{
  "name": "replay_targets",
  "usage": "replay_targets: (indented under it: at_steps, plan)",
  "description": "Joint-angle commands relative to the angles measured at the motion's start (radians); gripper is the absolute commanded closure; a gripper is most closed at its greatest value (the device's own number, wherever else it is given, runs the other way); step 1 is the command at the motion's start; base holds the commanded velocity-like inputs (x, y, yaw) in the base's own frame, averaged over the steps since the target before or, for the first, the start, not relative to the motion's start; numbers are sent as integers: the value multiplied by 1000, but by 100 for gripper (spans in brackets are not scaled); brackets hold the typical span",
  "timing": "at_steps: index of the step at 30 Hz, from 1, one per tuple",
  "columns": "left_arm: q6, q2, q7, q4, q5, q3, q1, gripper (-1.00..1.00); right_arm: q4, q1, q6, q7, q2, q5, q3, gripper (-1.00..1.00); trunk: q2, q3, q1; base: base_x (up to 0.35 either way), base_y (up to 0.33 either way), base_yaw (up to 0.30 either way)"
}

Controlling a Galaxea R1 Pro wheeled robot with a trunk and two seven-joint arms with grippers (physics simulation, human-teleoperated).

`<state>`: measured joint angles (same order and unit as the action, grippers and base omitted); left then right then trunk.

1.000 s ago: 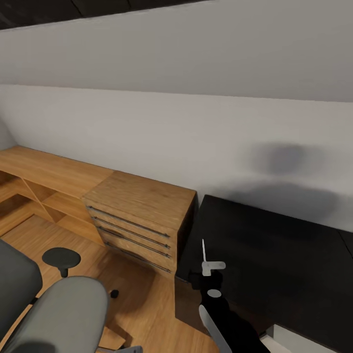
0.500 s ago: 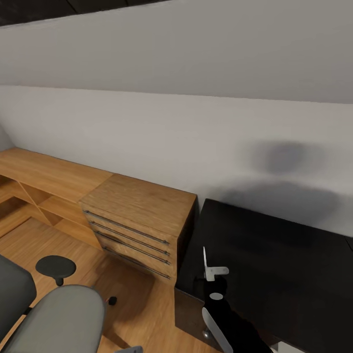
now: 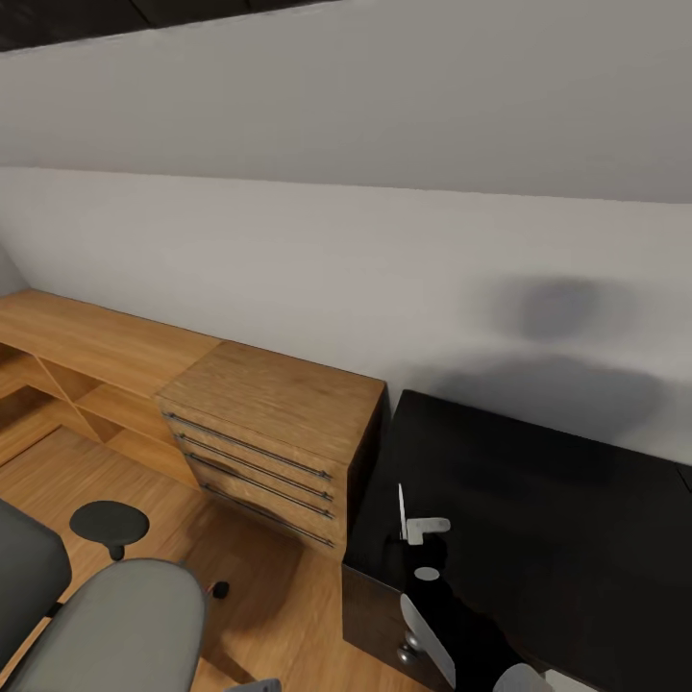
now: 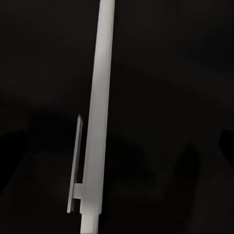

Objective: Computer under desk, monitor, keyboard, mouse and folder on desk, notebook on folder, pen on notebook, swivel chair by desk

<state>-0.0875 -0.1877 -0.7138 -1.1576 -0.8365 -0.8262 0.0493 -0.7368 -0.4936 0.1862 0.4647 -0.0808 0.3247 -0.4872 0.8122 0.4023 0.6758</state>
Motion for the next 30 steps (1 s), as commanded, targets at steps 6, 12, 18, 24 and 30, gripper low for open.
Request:
replay_targets:
  at_steps: [6, 12, 18, 24, 30]
  plan:
    - [-5, -1, -7, -2, -3, -4, 1, -100, 30, -3, -12, 6, 1, 7, -4, -100, 1, 1, 0, 0, 0, 0]
    - [-5, -1, -7, -2, -4, -4, 1, -100, 32, -3, -14, 6, 0, 8, -4, -100, 1, 1, 0, 0, 0, 0]
    - [-5, -1, -7, -2, -5, -4, 1, -100, 32, -3, -13, 6, -1, 9, -4, -100, 1, 1, 0, 0, 0, 0]
    - [-5, -1, -7, -2, -4, -4, 1, -100, 32, -3, -11, 6, -2, 11, -4, 100, 1, 1, 0, 0, 0, 0]
    - [-5, -1, -7, -2, -4, -4, 1, -100, 31, -3, -10, 9, -2, 11, -4, 100, 1, 1, 0, 0, 0, 0]
